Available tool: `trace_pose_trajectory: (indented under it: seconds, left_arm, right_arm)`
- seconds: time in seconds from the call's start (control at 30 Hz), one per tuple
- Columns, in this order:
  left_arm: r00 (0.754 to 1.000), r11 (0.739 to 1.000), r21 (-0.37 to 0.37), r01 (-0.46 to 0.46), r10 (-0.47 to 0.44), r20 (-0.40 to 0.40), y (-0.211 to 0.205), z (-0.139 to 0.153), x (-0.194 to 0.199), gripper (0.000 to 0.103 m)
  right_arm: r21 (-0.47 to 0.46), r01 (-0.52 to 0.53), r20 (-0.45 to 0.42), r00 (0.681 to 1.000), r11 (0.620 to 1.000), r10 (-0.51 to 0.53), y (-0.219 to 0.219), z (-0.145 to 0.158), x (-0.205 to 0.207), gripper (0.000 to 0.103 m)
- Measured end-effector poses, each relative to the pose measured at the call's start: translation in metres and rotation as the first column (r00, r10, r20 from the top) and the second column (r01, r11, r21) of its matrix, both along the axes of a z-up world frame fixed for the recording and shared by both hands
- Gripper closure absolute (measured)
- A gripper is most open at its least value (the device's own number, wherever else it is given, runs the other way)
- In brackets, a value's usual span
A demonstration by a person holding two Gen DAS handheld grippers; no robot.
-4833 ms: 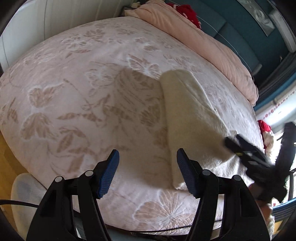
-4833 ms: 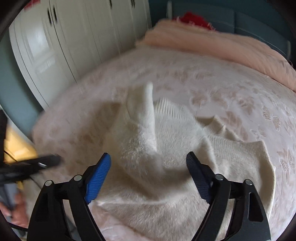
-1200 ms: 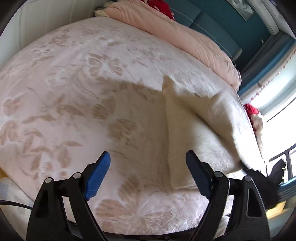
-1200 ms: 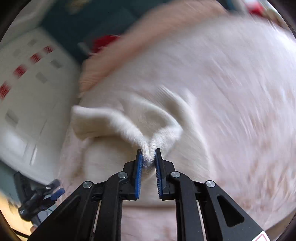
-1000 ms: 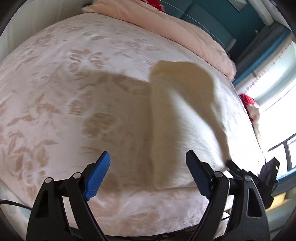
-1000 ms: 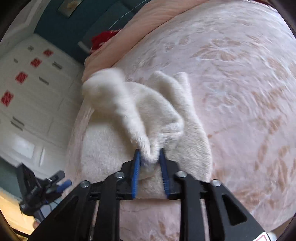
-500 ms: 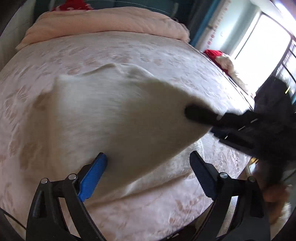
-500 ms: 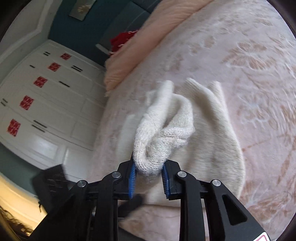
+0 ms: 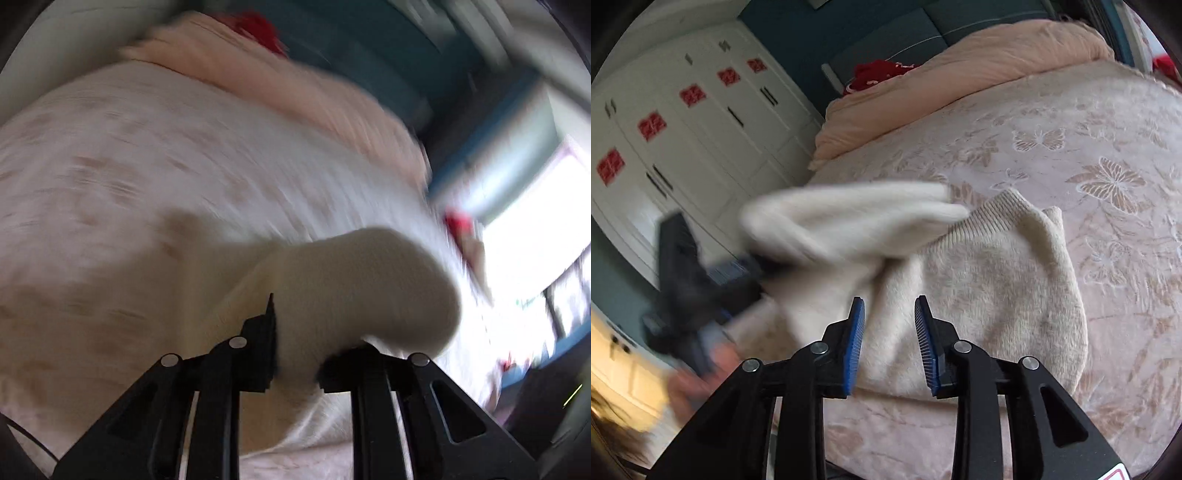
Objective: Fold small clothes
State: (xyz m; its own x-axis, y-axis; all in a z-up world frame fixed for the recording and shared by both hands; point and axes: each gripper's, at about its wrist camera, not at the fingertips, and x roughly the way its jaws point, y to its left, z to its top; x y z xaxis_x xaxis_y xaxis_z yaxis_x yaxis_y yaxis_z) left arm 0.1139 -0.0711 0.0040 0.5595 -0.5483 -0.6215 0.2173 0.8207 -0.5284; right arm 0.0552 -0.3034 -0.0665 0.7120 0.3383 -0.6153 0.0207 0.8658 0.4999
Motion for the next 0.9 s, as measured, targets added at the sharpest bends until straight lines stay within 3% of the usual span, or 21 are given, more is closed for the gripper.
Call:
trace_pose_trajectory:
  seconds: [0.1,0.17,0.23,0.3,0.4,0.53,0.6,0.77,0.87,0.9]
  left_arm:
    - [0.992,0.992,-0.045,-0.122,0.121,-0.023,0.06,0.002,-0.001,0.088]
    - [0.986,0.985,-0.062,-0.158,0.155,-0.057,0.082,-0.009,-0.005,0.088]
    - [0.981,0.981,-0.073,-0.181,0.175,-0.087,0.089,-0.019,-0.008,0.088]
    - [0.971,0.968,-0.125,-0.217,0.201,-0.13,0.093,-0.028,-0.007,0.088]
    - [0.97,0.969,-0.146,-0.2,0.176,-0.165,0.089,-0.032,-0.012,0.088]
    - [0.993,0.992,-0.062,-0.109,0.105,-0.06,0.062,-0.01,-0.011,0.087]
    - [0.996,0.996,-0.043,-0.079,0.077,-0.05,0.052,-0.007,-0.008,0.087]
    - [0.999,0.997,0.07,0.03,-0.032,0.023,0.005,0.018,-0.01,0.088]
    - [0.974,0.971,0.146,0.188,-0.203,0.099,-0.056,0.043,-0.021,0.088]
    - [0.946,0.944,0.181,0.274,-0.298,0.124,-0.088,0.05,-0.034,0.088]
  right_arm:
    - [-0.1,-0.053,-0.039,0.998,0.994,0.049,0.033,-0.017,0.024,0.092]
    - [-0.132,-0.087,-0.014,0.996,0.987,0.086,0.056,-0.023,0.047,0.092]
    - [-0.125,-0.144,-0.061,0.989,0.982,0.138,0.078,-0.044,0.075,0.092]
    - [-0.114,-0.235,-0.2,0.957,0.965,0.21,0.103,-0.088,0.099,0.092]
    - [-0.153,-0.217,-0.167,0.967,0.964,0.191,0.107,-0.08,0.095,0.092]
    - [0.016,-0.176,-0.068,0.982,0.984,0.177,0.073,-0.038,0.079,0.09]
    - [0.034,-0.139,-0.028,0.99,0.99,0.14,0.059,-0.017,0.07,0.078]
    - [0.013,-0.005,0.013,1.0,1.0,0.005,0.01,0.006,0.015,0.074]
    - [-0.007,0.079,0.008,0.997,0.997,-0.079,-0.016,0.011,-0.022,0.073]
    - [-0.01,0.104,0.002,0.995,0.995,-0.104,-0.027,0.01,-0.034,0.071]
